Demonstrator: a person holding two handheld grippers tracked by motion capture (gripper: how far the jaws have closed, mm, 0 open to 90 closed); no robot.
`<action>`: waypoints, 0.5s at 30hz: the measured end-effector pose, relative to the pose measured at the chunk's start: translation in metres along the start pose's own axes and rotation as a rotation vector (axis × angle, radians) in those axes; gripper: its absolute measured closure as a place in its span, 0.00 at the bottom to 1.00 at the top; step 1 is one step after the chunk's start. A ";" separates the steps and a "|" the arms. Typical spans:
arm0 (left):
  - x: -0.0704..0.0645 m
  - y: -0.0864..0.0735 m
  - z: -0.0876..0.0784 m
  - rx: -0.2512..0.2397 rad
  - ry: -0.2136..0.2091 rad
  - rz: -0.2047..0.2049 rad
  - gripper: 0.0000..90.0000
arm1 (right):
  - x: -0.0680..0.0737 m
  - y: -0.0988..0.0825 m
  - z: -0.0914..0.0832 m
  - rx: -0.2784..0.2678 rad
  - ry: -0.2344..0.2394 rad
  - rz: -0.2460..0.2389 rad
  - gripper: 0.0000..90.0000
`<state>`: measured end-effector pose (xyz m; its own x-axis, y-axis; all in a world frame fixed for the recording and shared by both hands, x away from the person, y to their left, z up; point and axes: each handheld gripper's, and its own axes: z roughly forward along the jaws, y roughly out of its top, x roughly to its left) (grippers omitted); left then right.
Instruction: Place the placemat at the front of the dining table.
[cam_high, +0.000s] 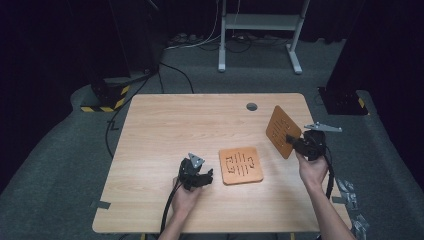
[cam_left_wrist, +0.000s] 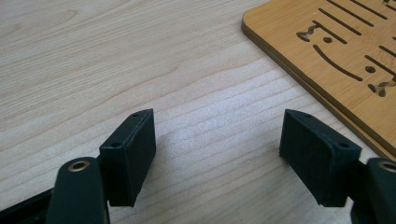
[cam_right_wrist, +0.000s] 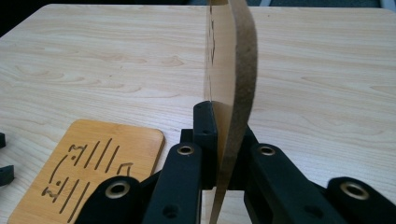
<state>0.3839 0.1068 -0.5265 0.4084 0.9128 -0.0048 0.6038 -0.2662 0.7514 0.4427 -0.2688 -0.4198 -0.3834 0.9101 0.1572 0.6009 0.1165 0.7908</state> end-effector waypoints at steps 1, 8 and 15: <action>0.000 0.000 0.000 0.001 0.000 0.000 0.30 | -0.001 0.000 0.000 -0.004 -0.003 0.004 0.96; 0.000 0.000 0.000 0.001 0.000 0.000 0.30 | -0.011 -0.006 0.000 -0.013 -0.030 0.039 0.96; 0.000 0.000 0.000 0.004 0.000 0.003 0.30 | -0.017 -0.015 0.006 -0.008 -0.058 0.061 0.96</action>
<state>0.3838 0.1070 -0.5264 0.4102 0.9120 -0.0028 0.6051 -0.2699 0.7490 0.4450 -0.2837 -0.4379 -0.3044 0.9371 0.1707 0.6164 0.0572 0.7853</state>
